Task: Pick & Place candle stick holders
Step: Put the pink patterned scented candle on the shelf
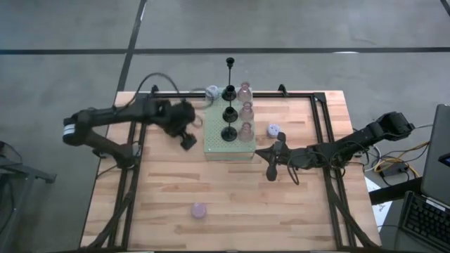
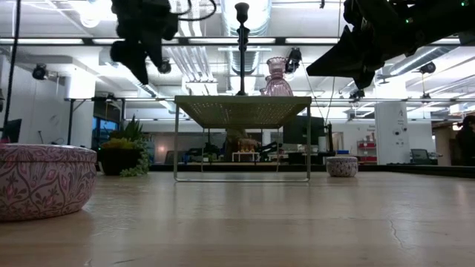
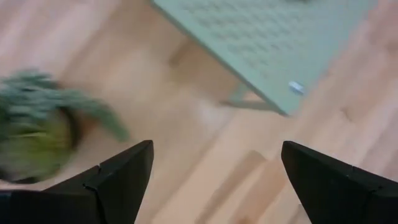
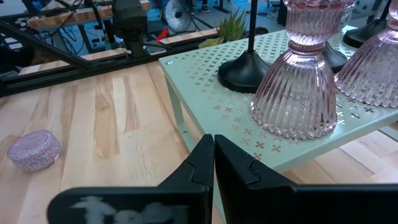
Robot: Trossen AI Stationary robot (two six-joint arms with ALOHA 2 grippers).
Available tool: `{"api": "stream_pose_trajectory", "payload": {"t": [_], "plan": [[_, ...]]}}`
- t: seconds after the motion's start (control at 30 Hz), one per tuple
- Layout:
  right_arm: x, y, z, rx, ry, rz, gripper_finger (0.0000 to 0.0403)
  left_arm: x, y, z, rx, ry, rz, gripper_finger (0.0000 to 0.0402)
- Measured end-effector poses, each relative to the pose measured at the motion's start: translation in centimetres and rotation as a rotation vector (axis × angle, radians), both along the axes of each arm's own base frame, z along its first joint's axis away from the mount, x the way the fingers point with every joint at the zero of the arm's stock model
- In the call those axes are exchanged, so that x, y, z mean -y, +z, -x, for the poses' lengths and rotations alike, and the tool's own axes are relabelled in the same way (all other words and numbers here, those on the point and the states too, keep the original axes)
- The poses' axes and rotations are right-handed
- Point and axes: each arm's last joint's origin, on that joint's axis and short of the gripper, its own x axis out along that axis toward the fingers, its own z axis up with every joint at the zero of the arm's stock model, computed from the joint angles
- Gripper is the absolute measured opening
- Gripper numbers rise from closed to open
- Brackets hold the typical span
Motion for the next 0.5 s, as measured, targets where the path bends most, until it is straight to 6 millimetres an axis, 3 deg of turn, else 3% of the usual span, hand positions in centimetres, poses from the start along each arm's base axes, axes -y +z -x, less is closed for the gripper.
{"api": "stream_pose_trajectory", "payload": {"t": [0.27, 0.5], "plan": [[0.0, 0.0, 0.0, 0.000, 0.000, 0.000, 0.0008, 6.1, -3.2, -0.7, 0.169, -0.173, 0.075, 0.0358], [0.0, 0.0, 0.0, 0.000, 0.000, 0.000, 0.0008, 10.6, -4.8, -1.7, 0.251, -0.348, 0.106, 0.0358]]}}
